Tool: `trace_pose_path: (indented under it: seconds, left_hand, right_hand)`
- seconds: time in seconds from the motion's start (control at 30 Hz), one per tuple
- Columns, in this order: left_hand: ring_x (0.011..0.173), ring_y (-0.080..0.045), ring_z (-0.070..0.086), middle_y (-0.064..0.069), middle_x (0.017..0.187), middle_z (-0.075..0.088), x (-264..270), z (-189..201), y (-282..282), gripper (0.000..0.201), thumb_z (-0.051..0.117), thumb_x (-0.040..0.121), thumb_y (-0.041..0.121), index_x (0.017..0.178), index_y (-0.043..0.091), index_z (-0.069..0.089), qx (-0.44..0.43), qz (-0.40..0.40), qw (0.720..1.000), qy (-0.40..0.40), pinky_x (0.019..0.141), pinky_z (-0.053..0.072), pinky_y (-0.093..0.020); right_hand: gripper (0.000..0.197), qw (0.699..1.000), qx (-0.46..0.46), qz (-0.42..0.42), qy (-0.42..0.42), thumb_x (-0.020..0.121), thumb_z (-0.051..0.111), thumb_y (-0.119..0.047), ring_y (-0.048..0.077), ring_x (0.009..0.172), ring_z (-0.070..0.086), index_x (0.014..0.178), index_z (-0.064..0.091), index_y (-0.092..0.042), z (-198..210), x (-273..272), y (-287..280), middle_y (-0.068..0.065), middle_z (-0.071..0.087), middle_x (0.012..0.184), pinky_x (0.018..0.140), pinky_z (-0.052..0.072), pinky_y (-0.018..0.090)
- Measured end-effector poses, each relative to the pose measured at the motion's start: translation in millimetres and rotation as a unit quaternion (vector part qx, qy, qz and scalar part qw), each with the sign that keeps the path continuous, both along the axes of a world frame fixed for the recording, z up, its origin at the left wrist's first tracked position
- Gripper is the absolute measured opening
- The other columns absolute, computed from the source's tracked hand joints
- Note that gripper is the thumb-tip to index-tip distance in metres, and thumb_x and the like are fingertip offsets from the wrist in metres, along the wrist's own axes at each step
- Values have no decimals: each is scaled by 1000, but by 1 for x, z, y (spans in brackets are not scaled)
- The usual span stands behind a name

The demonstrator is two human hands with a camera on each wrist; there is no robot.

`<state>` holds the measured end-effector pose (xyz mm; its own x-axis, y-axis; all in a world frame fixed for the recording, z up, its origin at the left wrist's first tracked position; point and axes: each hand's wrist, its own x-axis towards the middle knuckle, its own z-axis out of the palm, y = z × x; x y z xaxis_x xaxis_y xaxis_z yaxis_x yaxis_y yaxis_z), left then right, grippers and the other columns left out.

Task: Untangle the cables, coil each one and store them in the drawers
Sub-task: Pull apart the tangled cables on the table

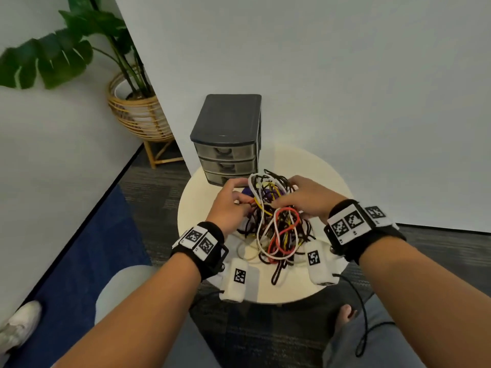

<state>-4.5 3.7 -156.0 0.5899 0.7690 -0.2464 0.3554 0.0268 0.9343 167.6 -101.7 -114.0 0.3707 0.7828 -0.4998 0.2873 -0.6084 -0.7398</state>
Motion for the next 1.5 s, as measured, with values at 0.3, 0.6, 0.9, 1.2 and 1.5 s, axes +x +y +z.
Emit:
trace_pose_path:
  seconds: [0.3,0.6,0.9,1.2,1.5]
  left_hand:
    - [105,-27,69,-9,108,73,-4,24,9,53,63,91,-10,128,28,62,60,0,993,-105,95,58,-38]
    - [96,-14,71,-12,104,75,-11,23,-7,44,62,91,-12,127,13,66,84,-15,990,-116,80,57,-19]
    - [97,-9,70,-1,108,73,-19,23,-3,40,58,94,-12,125,9,69,99,6,989,-111,81,58,-20]
    - [92,0,70,0,106,74,-18,24,-4,40,62,89,-17,124,2,69,109,-26,986,-119,80,55,-17]
    - [93,-10,71,0,102,75,-31,43,8,33,46,97,-2,107,16,72,94,121,984,-88,93,56,-37]
  right_hand:
    - [31,954,239,18,-183,77,80,-12,6,83,63,99,67,-30,30,-14,-8,-11,68,93,69,44,15]
    - [35,924,302,26,-235,85,78,-17,18,99,59,115,66,-30,0,-22,-28,-3,63,104,90,50,40]
    - [53,966,255,-25,14,78,49,-3,23,87,73,118,65,-33,25,-22,-28,3,78,97,79,57,40]
    - [13,941,105,111,-301,99,60,-25,11,80,55,102,73,-24,46,-21,14,-16,52,85,79,41,28]
    - [21,941,127,69,-306,107,40,-29,15,78,54,99,55,-18,38,-20,8,-1,62,90,61,35,24]
